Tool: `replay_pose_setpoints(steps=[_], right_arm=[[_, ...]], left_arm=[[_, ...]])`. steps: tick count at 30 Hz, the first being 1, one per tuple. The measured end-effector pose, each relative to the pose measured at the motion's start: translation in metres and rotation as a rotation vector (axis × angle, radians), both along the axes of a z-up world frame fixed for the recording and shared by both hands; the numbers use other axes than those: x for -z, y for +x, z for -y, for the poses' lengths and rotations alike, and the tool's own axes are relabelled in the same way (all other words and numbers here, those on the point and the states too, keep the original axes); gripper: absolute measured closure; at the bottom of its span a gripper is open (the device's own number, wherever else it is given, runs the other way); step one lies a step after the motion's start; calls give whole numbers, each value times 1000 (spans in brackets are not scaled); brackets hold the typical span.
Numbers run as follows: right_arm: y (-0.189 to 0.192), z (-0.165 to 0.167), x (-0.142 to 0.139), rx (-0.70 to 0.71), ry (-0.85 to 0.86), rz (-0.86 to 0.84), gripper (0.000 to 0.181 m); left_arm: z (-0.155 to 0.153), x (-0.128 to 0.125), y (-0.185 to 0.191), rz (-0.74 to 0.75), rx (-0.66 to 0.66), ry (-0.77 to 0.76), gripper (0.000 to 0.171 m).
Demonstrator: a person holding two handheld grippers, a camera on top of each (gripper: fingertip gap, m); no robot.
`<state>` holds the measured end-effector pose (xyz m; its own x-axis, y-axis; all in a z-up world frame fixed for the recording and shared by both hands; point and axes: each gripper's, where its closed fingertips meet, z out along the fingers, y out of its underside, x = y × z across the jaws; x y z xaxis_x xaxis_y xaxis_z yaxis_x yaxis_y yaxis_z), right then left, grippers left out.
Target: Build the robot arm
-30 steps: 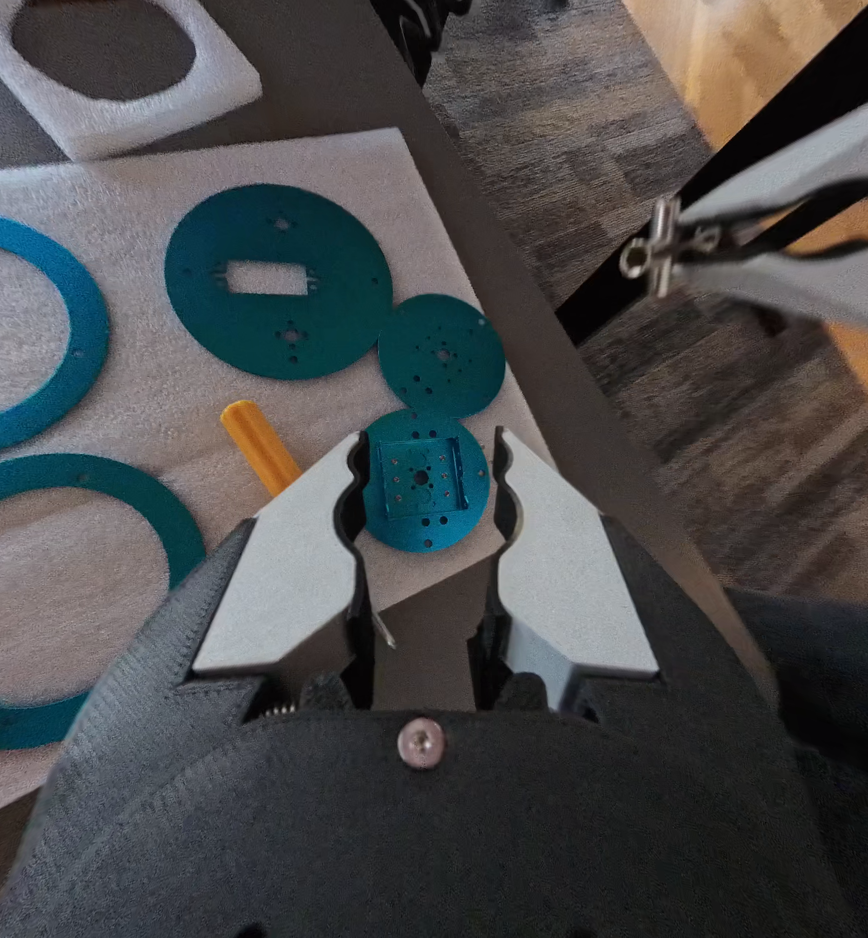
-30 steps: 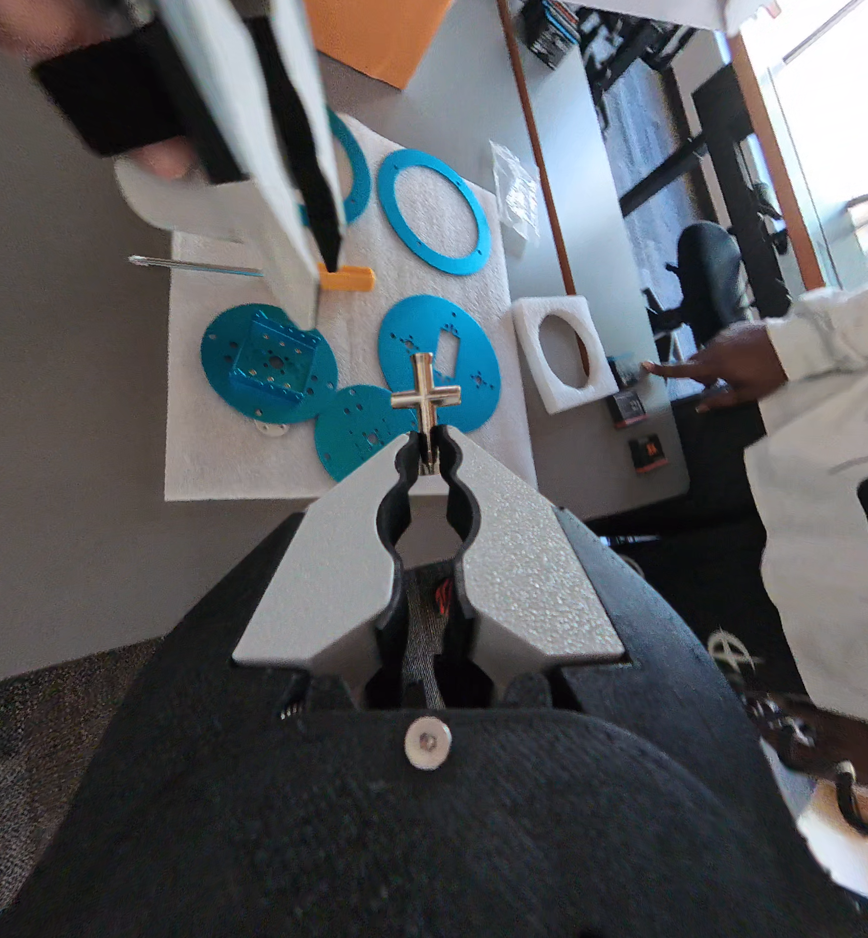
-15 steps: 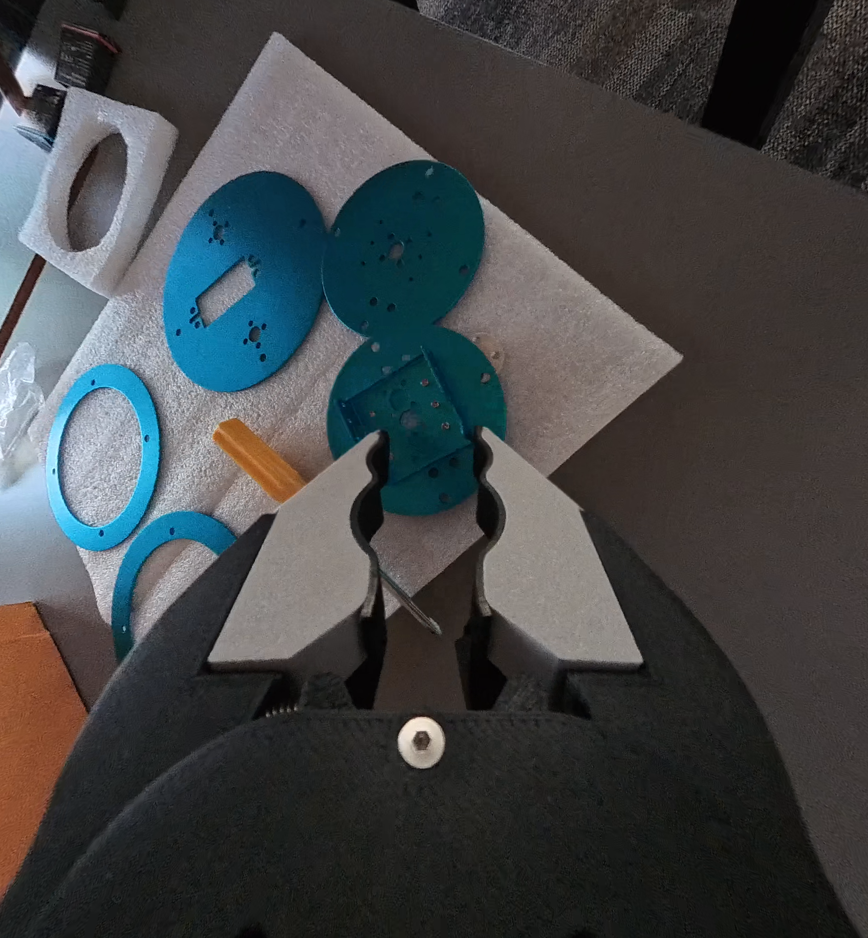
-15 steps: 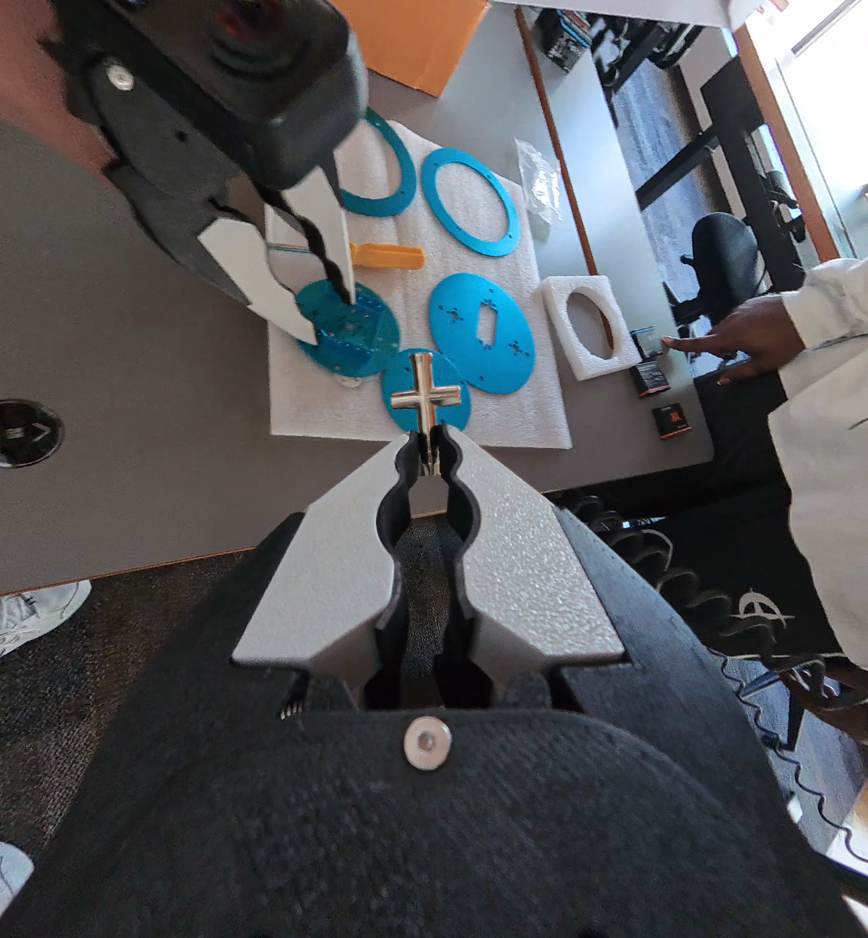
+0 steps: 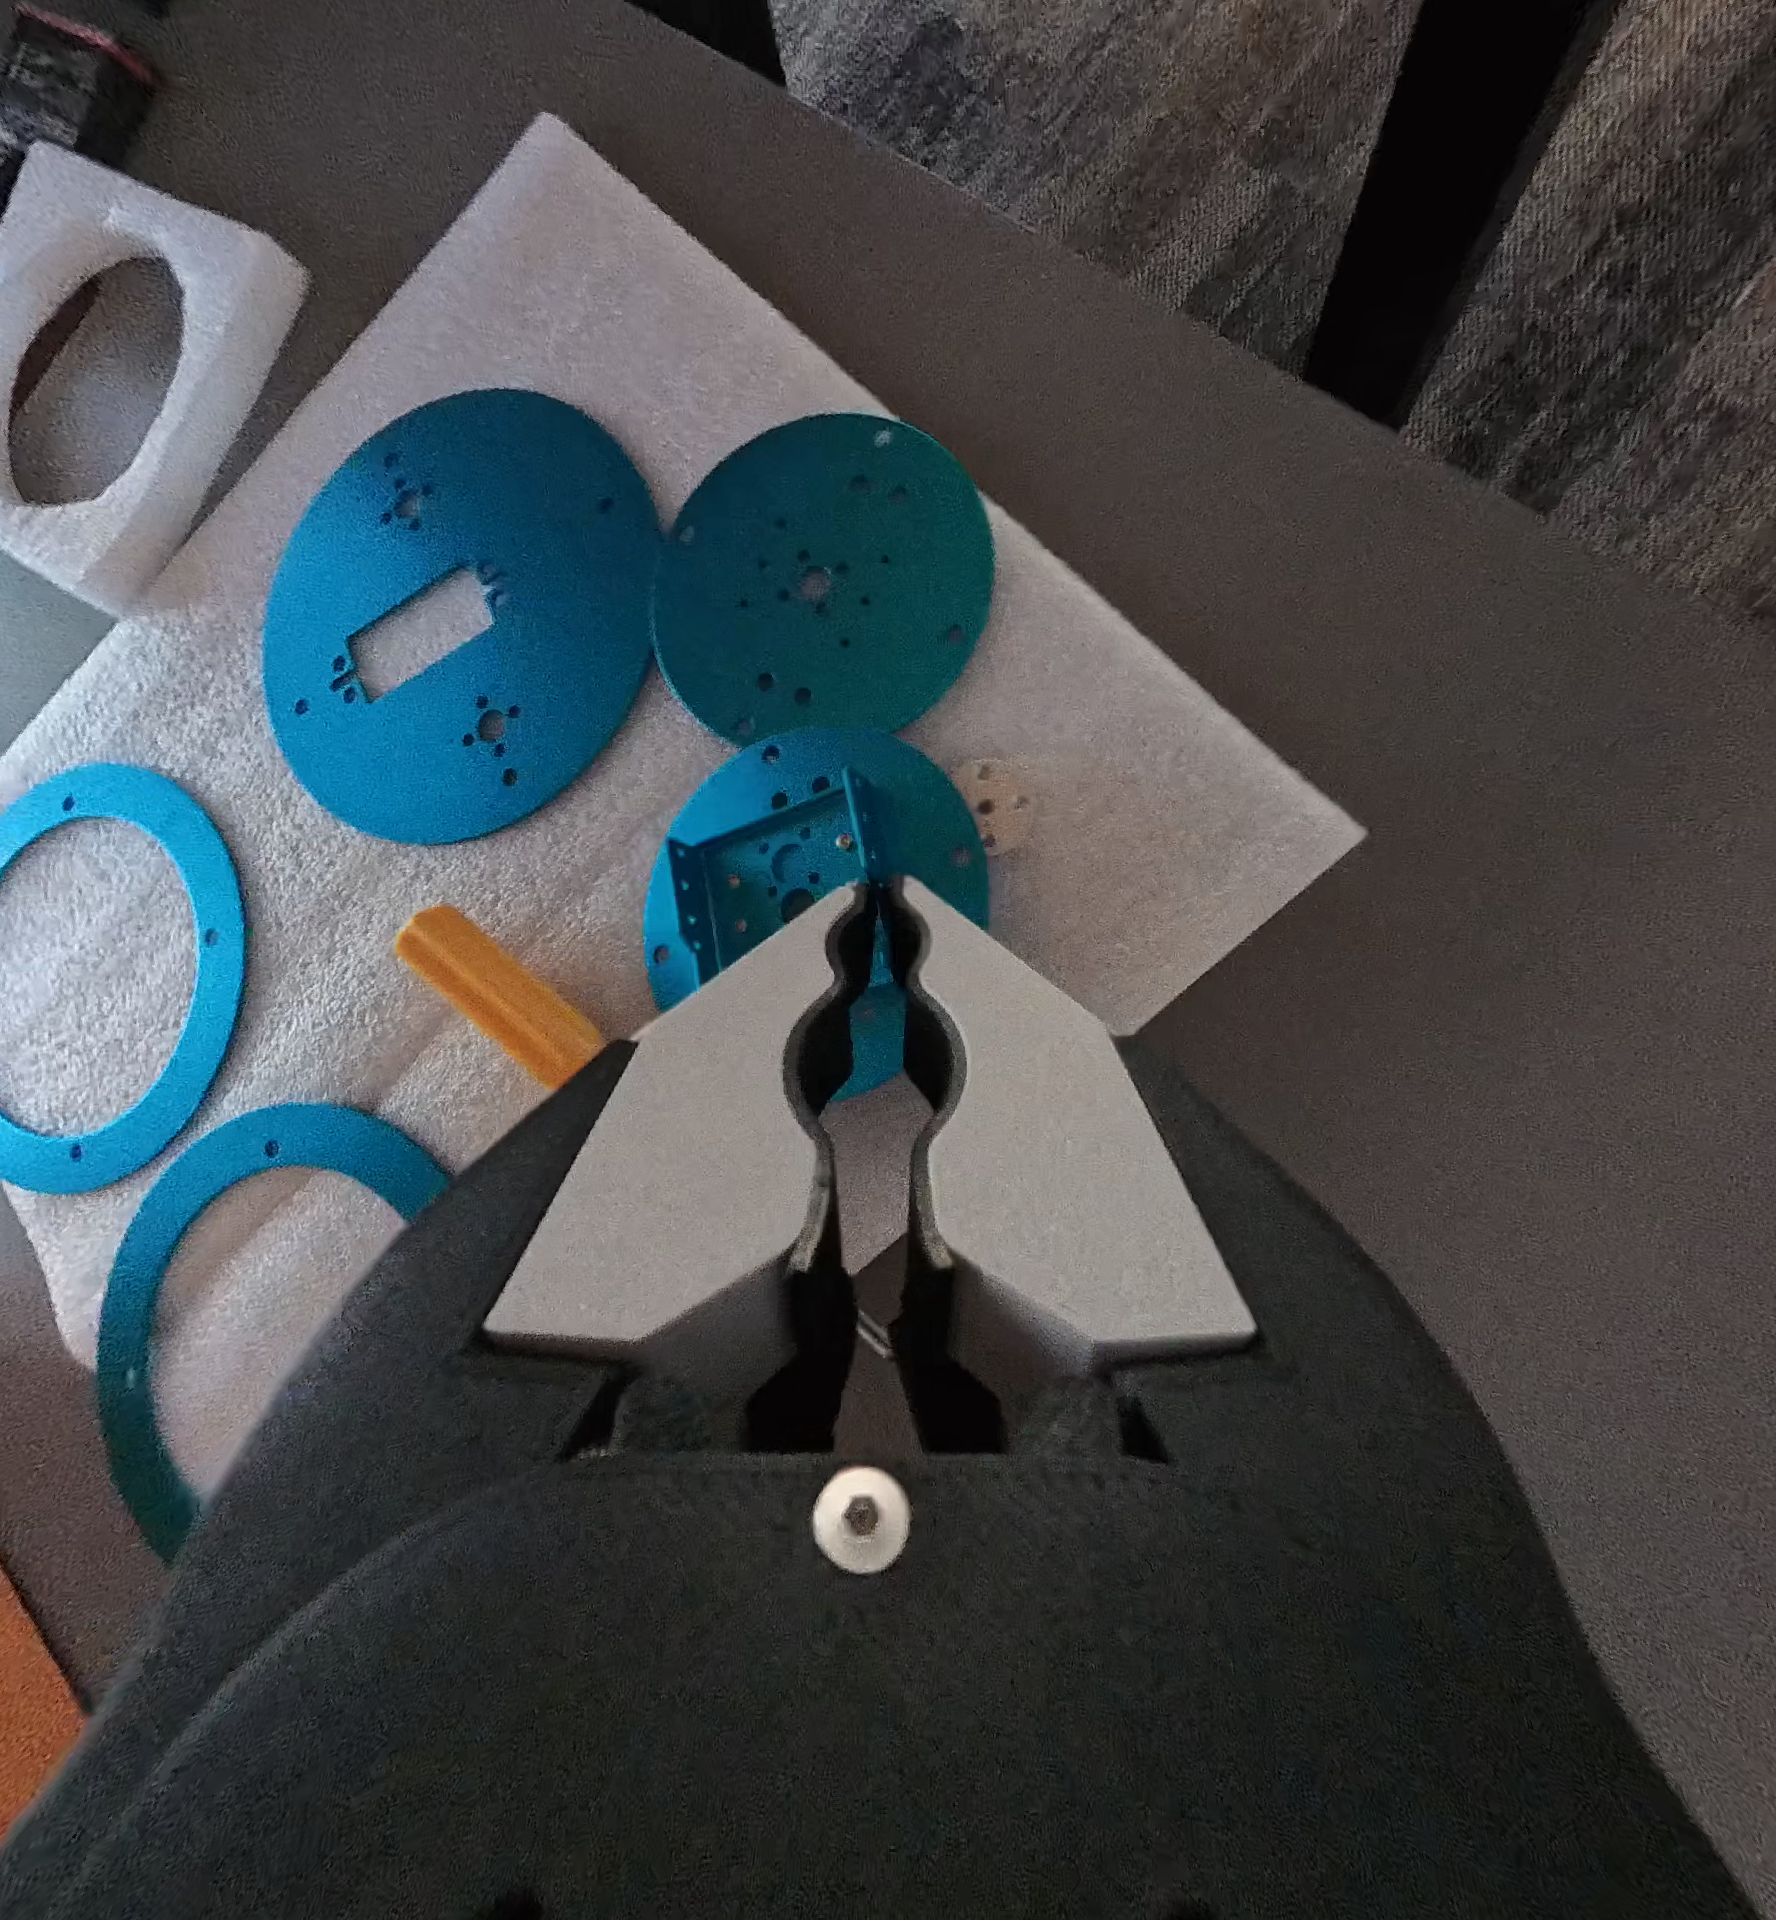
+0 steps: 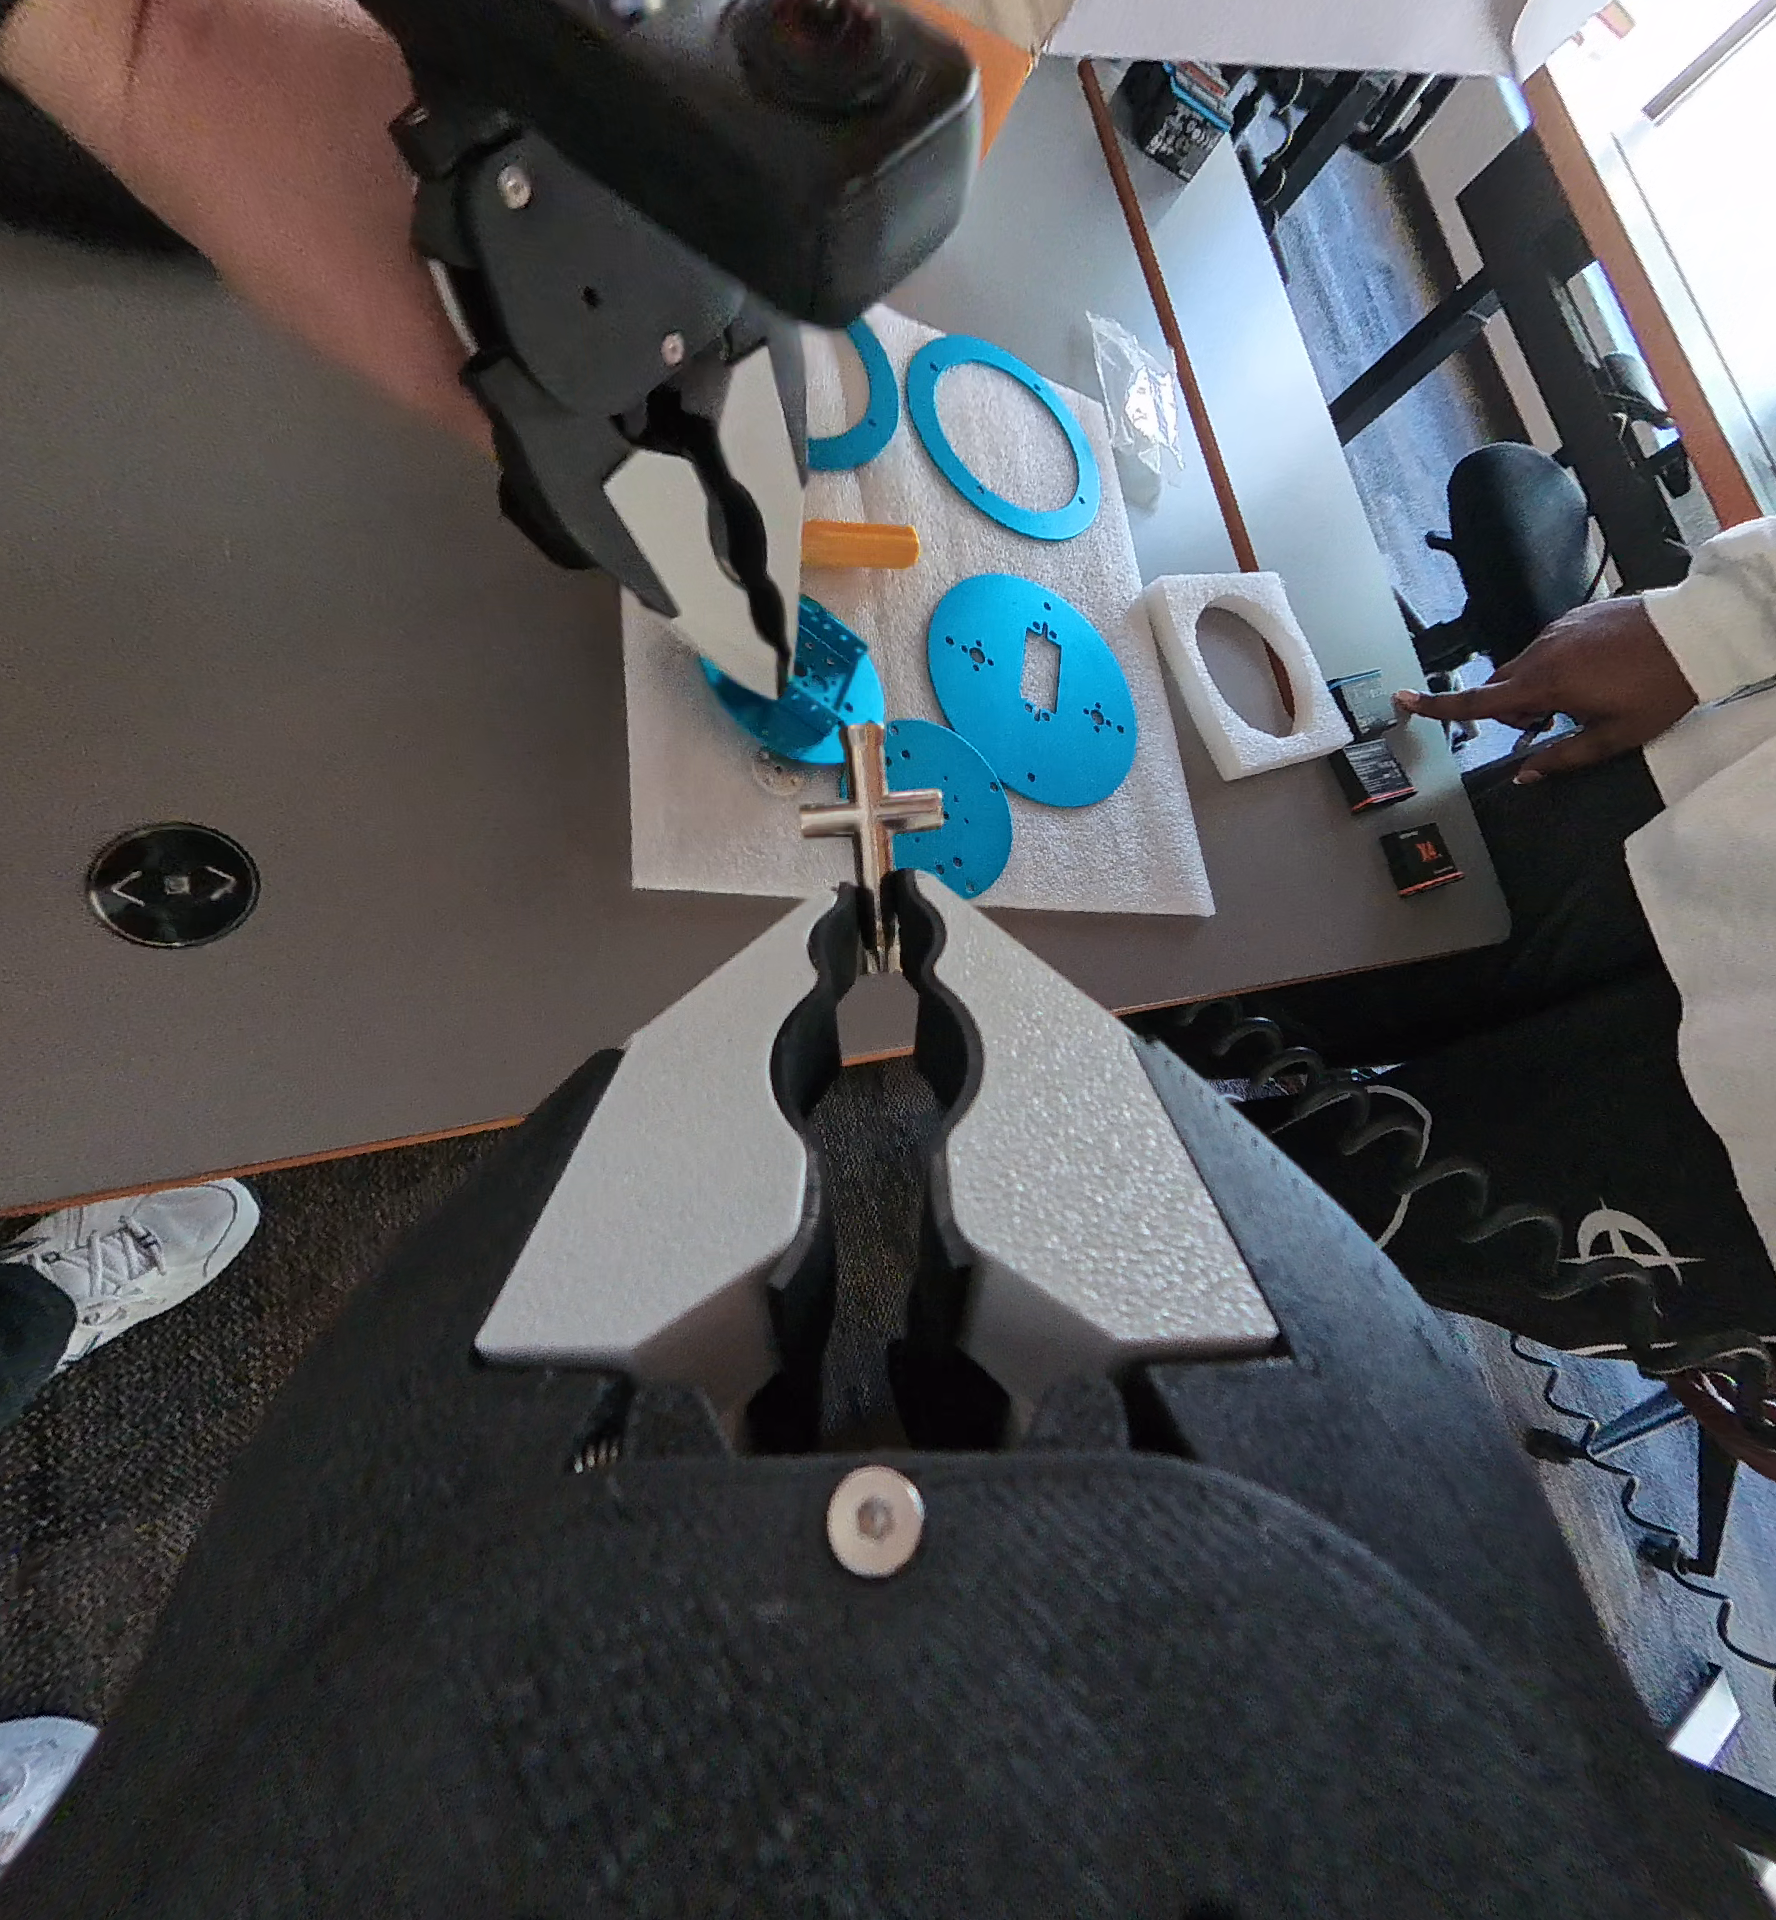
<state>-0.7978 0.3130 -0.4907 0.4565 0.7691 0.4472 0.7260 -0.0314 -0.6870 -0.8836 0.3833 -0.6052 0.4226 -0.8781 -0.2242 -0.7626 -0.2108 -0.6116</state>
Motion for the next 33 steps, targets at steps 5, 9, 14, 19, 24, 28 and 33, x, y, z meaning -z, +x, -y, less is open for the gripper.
replay_pose_setpoints(steps=[5, 9, 14, 19, 24, 28, 33], right_arm=[[-3, 7, -9, -11, 0, -23, 174], [-2, 11, -3, -21, -19, -25, 174], [1, 14, 6, -26, -50, -15, 174], [6, 18, 8, -14, -67, -30, 174], [2, 30, 6, -36, -85, -55, 174], [-7, 42, 5, -63, -98, -70, 174], [-15, 49, 4, -70, -110, -94, 174]], left_arm=[[-5, -17, -9, 177, -86, -122, 171], [-4, -10, -8, 152, -69, -144, 171], [5, 0, -7, 47, 55, -69, 131], [9, 11, -7, -100, 199, 102, 129], [9, 14, -6, -53, 121, -63, 143], [2, 15, -11, -41, 147, -89, 141], [3, 12, -11, -56, 169, -127, 155]])
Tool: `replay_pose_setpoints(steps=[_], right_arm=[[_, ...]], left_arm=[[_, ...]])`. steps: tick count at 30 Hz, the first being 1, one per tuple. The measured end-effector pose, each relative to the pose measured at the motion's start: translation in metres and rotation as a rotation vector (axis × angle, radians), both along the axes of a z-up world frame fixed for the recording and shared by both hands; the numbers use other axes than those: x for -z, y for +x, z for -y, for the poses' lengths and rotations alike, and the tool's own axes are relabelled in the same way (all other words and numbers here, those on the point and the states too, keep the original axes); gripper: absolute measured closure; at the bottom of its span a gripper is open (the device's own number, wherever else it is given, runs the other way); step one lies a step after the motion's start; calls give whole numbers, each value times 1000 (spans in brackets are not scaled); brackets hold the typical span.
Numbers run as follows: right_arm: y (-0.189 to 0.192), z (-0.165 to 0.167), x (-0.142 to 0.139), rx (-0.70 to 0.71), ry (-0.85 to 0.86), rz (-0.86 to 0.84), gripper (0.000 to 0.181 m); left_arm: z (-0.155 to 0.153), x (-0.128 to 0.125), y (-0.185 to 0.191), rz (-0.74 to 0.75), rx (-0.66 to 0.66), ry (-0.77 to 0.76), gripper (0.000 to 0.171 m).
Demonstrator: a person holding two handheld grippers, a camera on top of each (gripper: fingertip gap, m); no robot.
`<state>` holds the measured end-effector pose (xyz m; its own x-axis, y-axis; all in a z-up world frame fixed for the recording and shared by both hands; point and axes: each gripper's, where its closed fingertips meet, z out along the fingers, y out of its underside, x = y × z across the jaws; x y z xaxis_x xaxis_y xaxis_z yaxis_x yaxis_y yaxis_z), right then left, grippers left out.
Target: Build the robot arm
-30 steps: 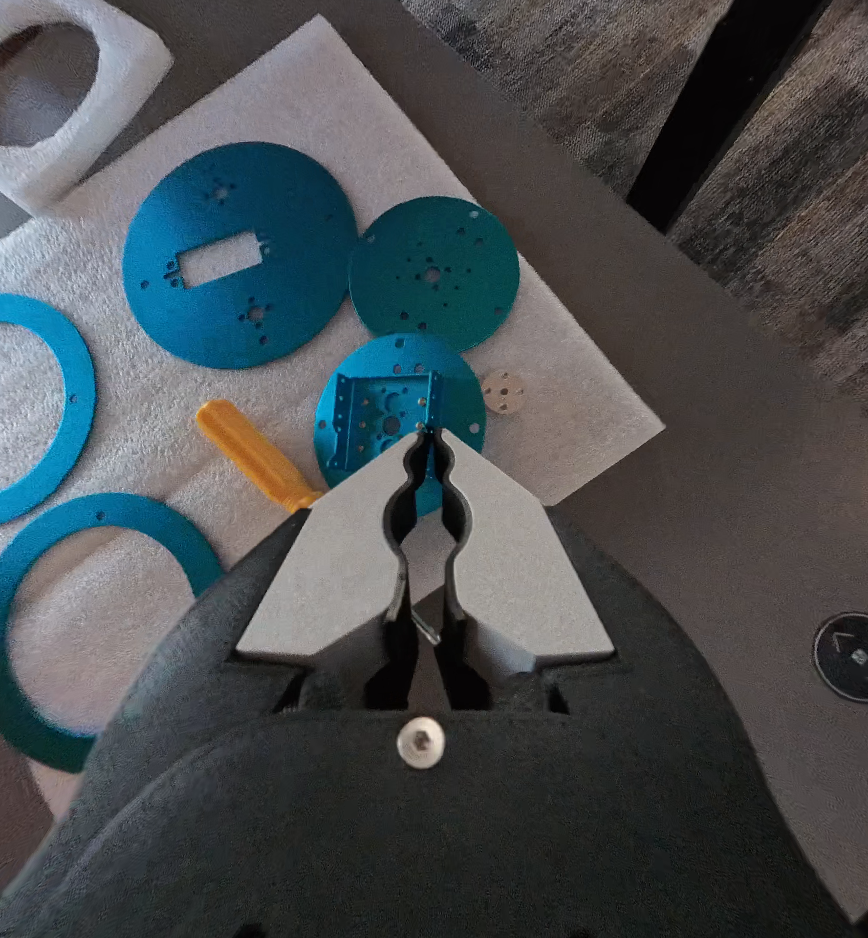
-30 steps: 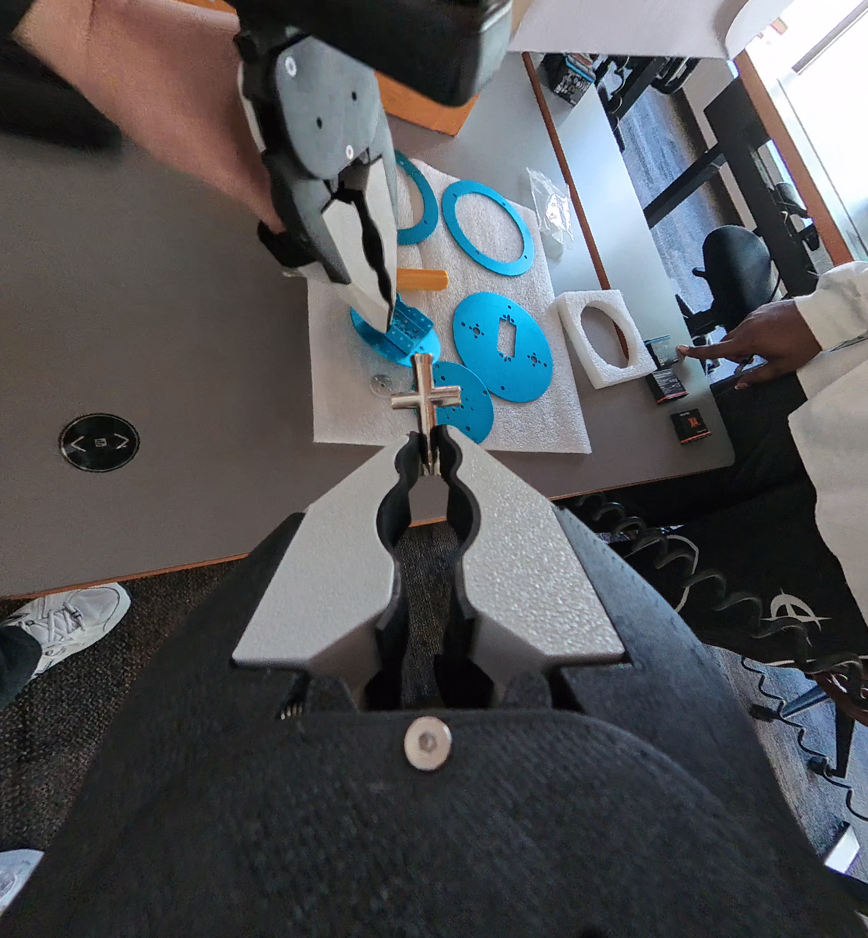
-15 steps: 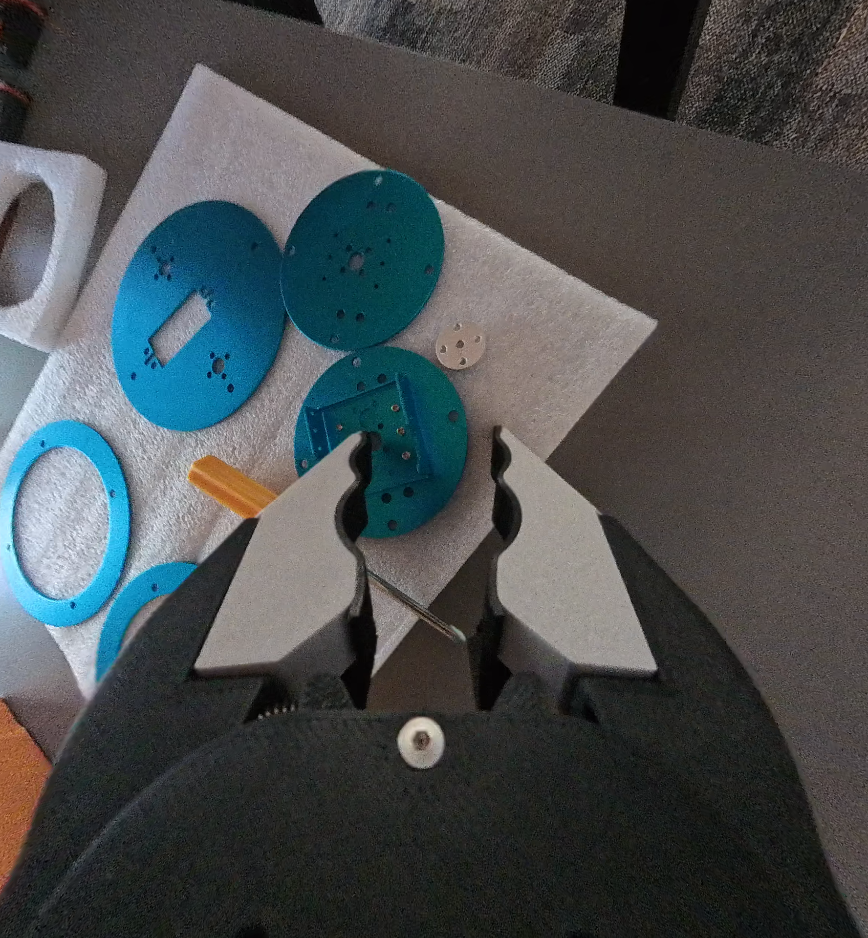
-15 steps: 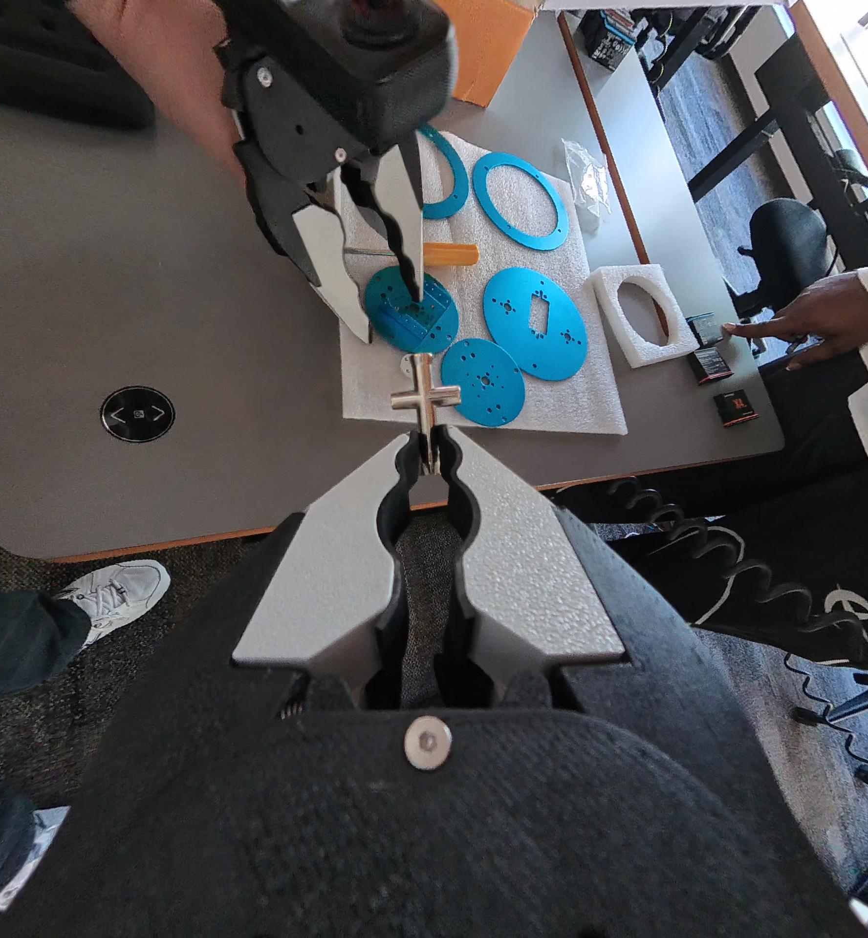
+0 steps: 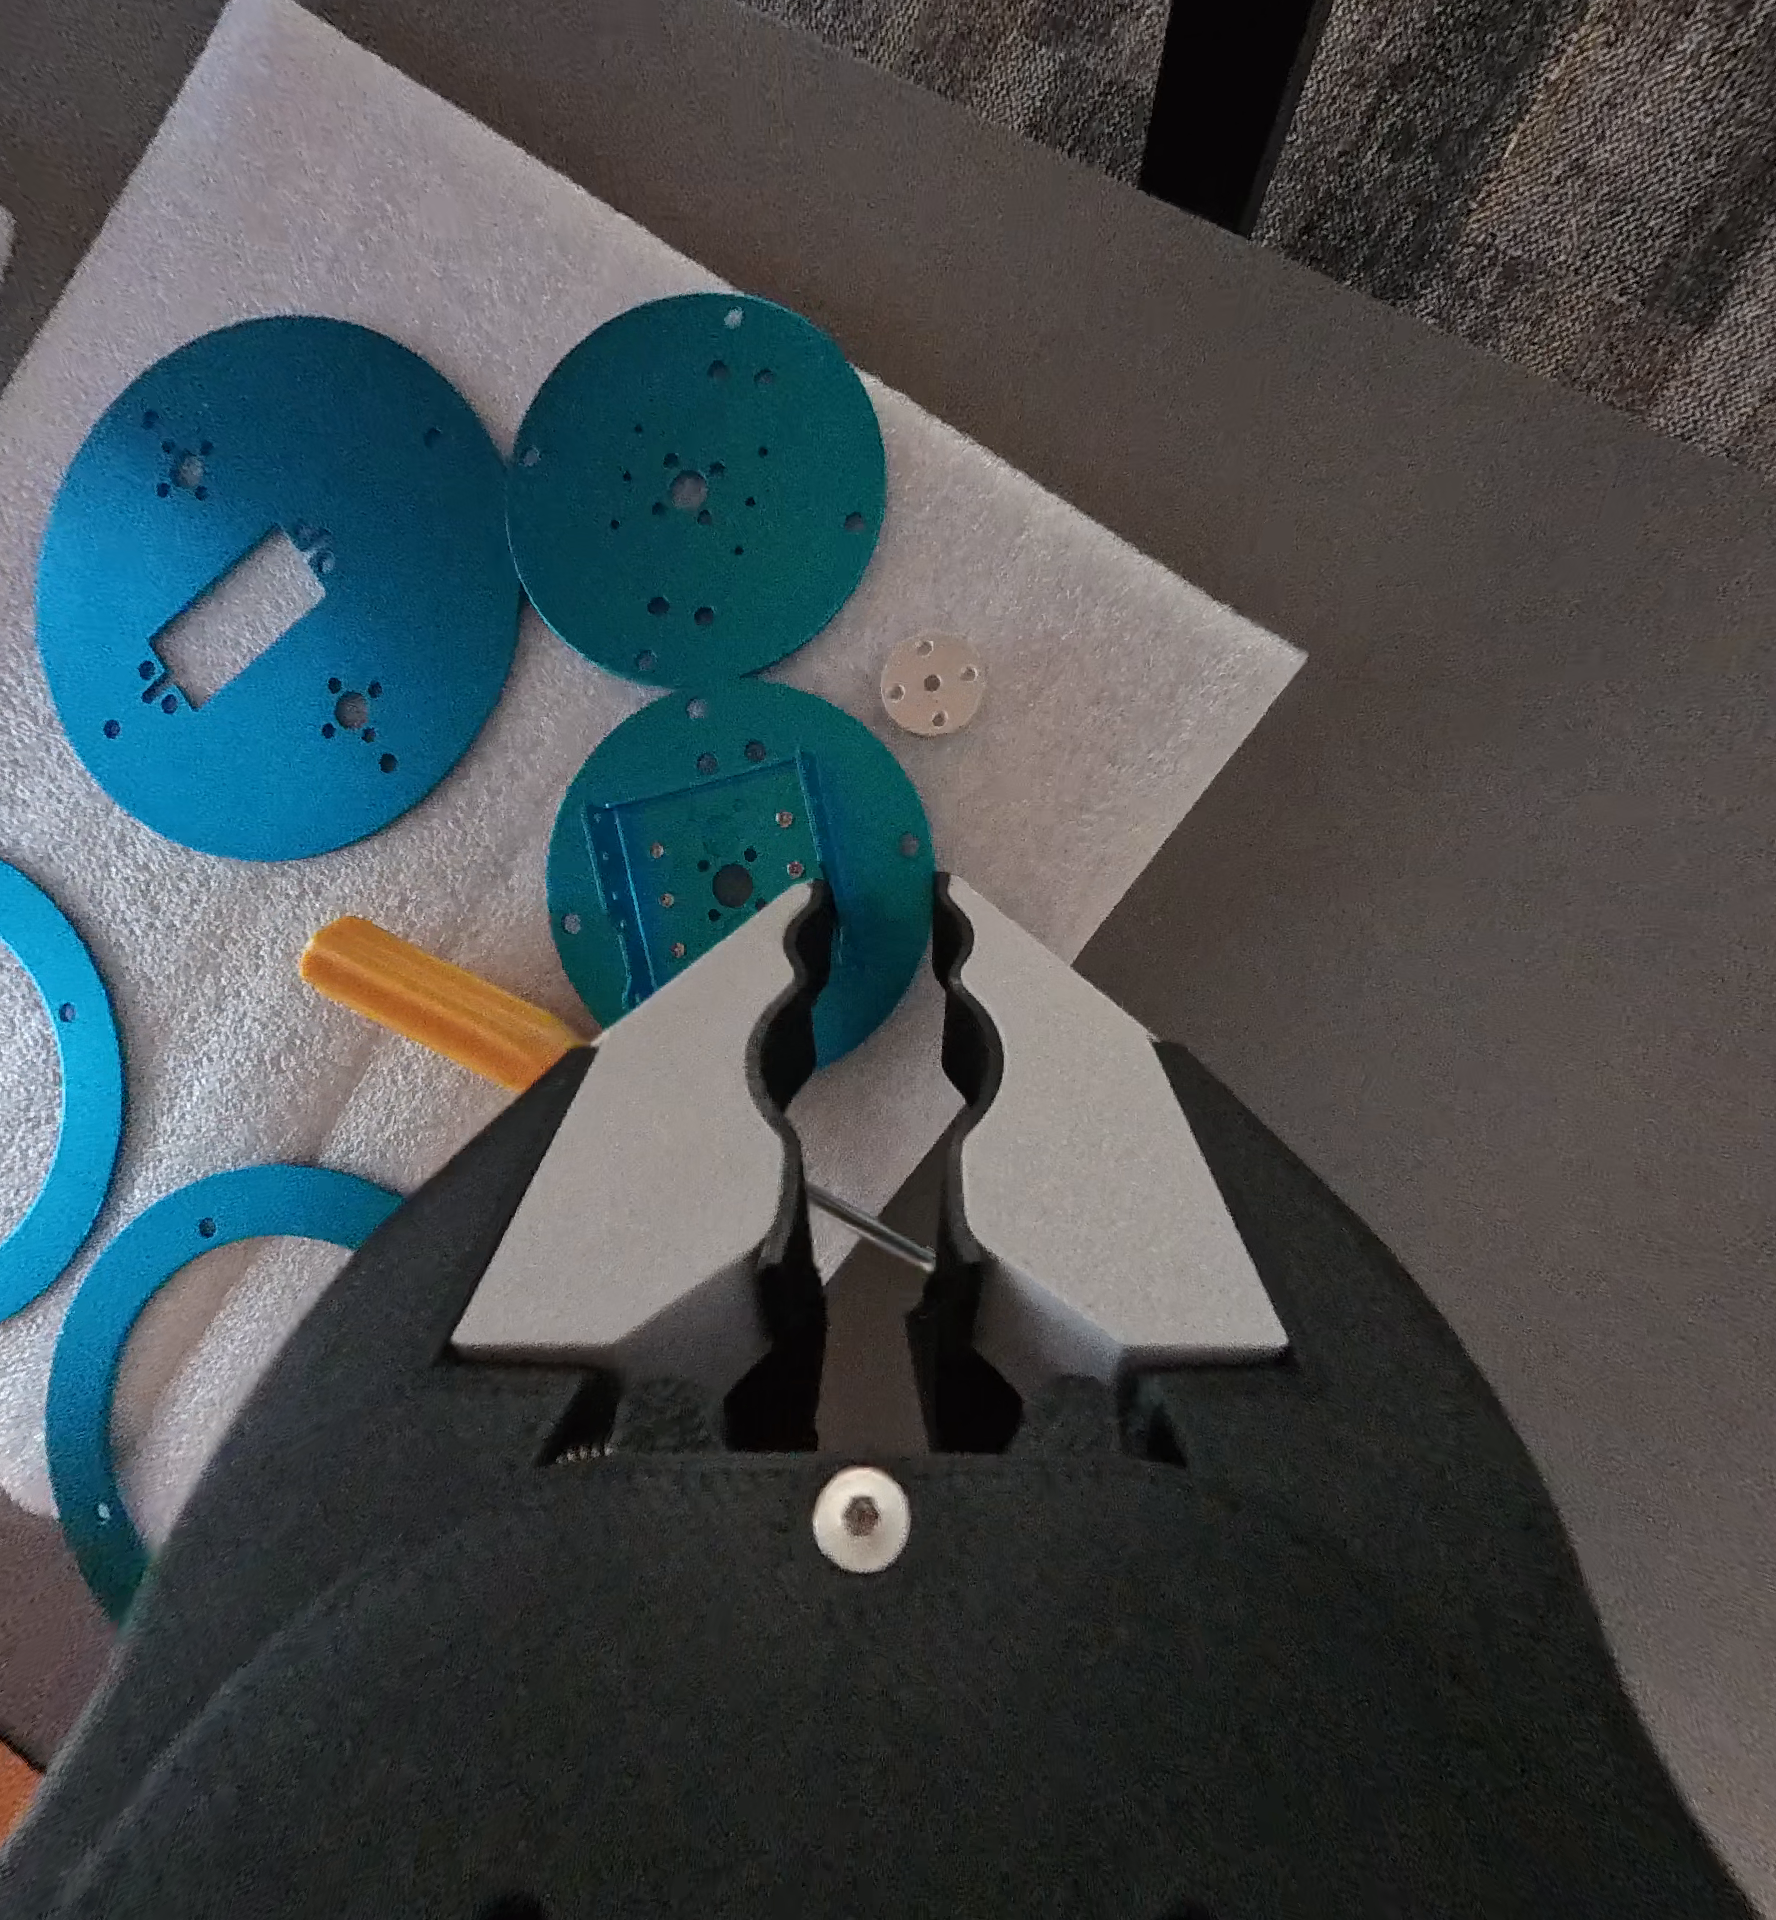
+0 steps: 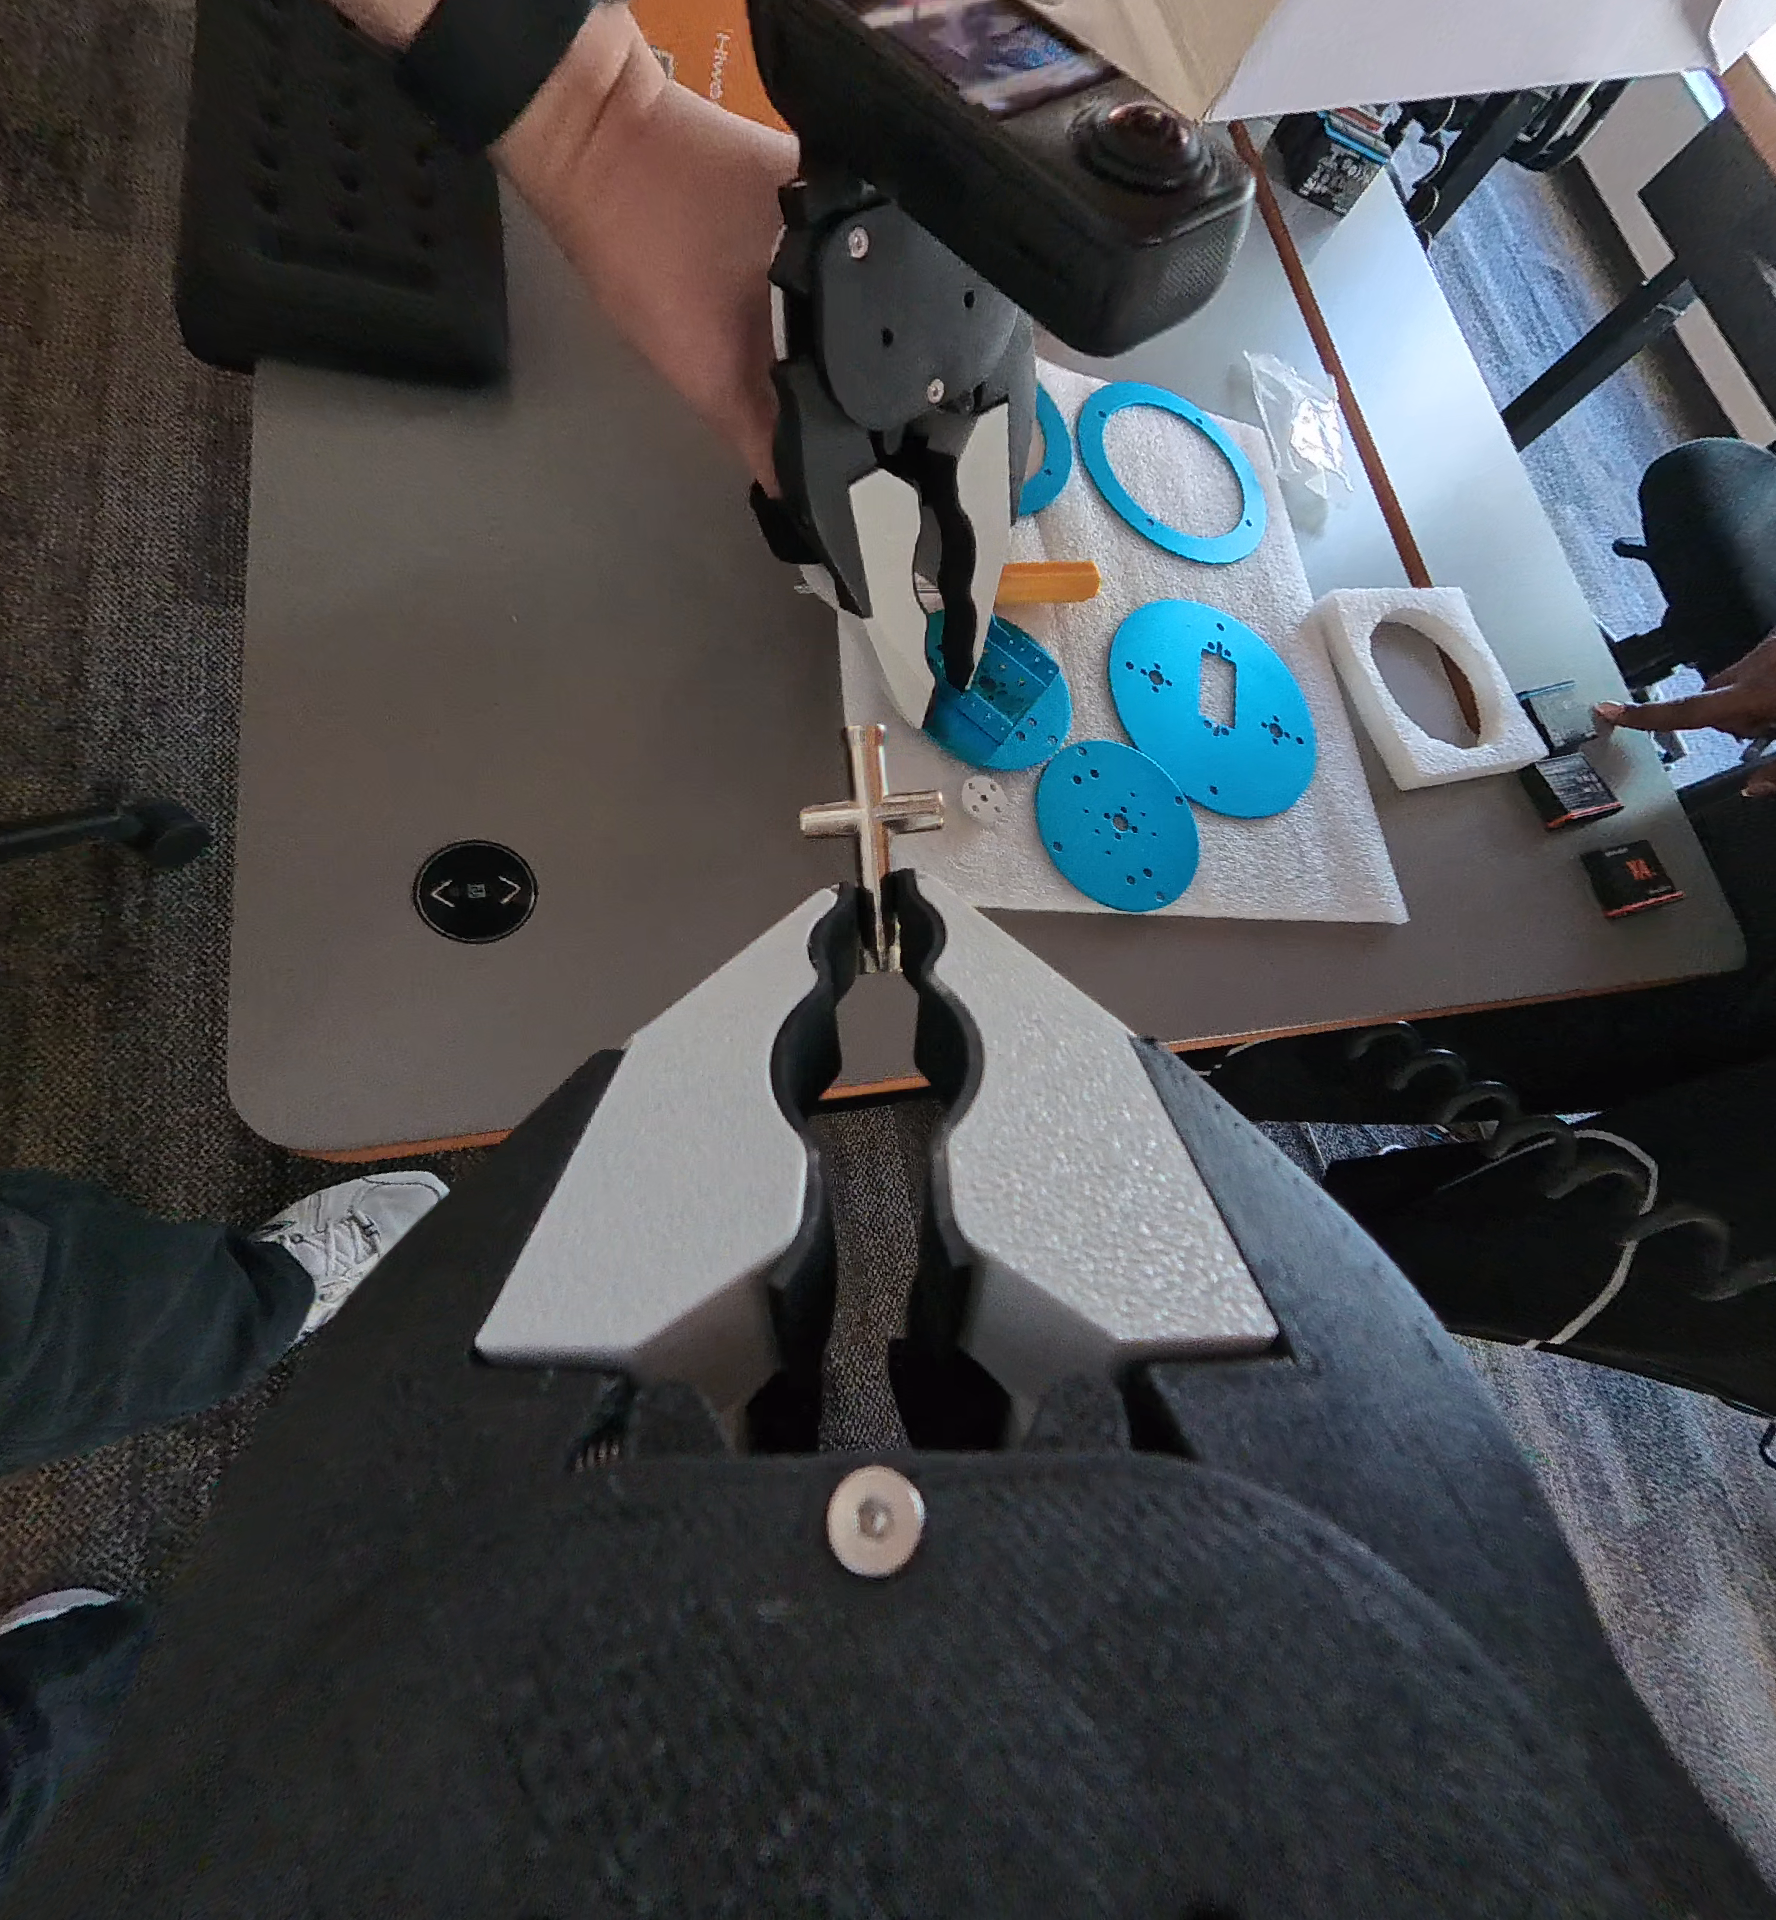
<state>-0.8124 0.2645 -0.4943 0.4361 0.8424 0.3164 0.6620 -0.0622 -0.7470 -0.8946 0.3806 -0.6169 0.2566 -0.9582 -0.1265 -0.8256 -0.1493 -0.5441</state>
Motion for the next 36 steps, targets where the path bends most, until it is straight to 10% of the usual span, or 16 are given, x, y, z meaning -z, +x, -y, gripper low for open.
replay_pose_setpoints(steps=[11, 15, 20, 36], right_arm=[[2, -4, -9, 23, -17, -42, 174], [-1, -4, -8, 9, -16, -34, 174], [-5, -9, -19, -8, 2, -40, 174], [0, -14, -27, -23, 25, -38, 174]], left_arm=[[-45, -79, -19, 863, -604, -714, 171], [-53, -134, -32, 1388, -587, -1028, 171], [-74, -228, -69, 1988, -413, -1052, 171], [-139, -325, -80, 2433, -614, -1023, 171]])
